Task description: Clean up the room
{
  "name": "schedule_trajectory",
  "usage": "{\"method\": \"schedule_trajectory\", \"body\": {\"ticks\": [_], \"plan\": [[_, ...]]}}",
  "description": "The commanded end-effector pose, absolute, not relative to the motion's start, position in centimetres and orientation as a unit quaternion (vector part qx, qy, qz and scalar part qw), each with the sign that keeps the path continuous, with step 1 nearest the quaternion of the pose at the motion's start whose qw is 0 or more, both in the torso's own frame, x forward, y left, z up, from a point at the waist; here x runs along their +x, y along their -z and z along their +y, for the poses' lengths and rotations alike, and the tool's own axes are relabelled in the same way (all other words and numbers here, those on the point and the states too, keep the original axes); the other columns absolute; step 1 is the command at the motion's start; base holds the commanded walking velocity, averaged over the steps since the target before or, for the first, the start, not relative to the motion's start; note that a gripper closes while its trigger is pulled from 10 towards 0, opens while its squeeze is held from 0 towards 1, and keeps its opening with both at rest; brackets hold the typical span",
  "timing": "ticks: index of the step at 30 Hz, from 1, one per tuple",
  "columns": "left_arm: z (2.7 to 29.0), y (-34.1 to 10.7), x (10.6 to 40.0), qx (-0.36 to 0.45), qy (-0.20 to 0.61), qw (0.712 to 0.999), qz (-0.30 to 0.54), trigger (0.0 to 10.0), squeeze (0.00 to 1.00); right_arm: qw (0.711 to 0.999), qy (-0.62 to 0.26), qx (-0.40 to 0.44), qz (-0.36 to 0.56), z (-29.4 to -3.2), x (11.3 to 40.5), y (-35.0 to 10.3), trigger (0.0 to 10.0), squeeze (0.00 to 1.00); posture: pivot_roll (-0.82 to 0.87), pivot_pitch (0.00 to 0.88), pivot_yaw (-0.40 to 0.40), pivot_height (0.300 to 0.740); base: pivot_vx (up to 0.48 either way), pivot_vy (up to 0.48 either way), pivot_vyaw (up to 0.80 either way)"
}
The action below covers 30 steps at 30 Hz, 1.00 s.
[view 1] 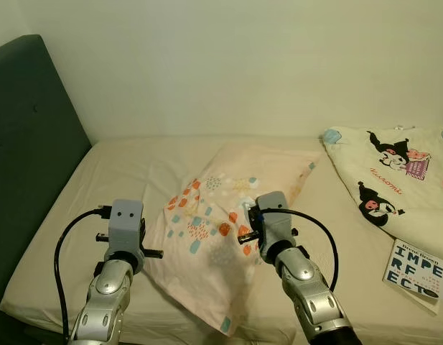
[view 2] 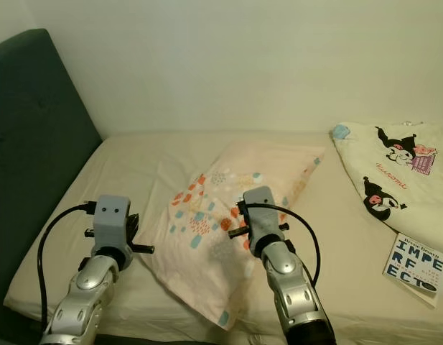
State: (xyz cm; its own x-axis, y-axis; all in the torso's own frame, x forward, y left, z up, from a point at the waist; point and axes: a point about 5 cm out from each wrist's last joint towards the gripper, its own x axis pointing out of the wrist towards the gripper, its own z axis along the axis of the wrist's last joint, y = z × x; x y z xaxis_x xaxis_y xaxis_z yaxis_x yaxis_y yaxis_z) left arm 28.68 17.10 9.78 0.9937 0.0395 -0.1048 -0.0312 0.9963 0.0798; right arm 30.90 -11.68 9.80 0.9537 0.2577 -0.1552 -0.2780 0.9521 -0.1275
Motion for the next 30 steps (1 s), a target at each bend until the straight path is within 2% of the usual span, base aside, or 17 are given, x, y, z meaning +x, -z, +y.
{"method": "schedule_trajectory", "body": {"ticks": [1,30], "plan": [[16.99,-9.54,28.38,0.033,-0.011,0.998,0.06,10.0,0.0,0.984,-0.143,-0.069,0.08,-11.4,30.54,-9.13,10.0,0.0,-0.09,0.101,0.017,0.708,0.0,0.0,0.0],[17.44,-9.25,28.07,0.032,-0.004,0.996,0.078,10.0,0.0,0.983,-0.143,-0.043,0.103,-11.36,30.57,-8.58,10.0,0.0,-0.08,0.1,0.031,0.708,0.0,0.0,0.0]]}}
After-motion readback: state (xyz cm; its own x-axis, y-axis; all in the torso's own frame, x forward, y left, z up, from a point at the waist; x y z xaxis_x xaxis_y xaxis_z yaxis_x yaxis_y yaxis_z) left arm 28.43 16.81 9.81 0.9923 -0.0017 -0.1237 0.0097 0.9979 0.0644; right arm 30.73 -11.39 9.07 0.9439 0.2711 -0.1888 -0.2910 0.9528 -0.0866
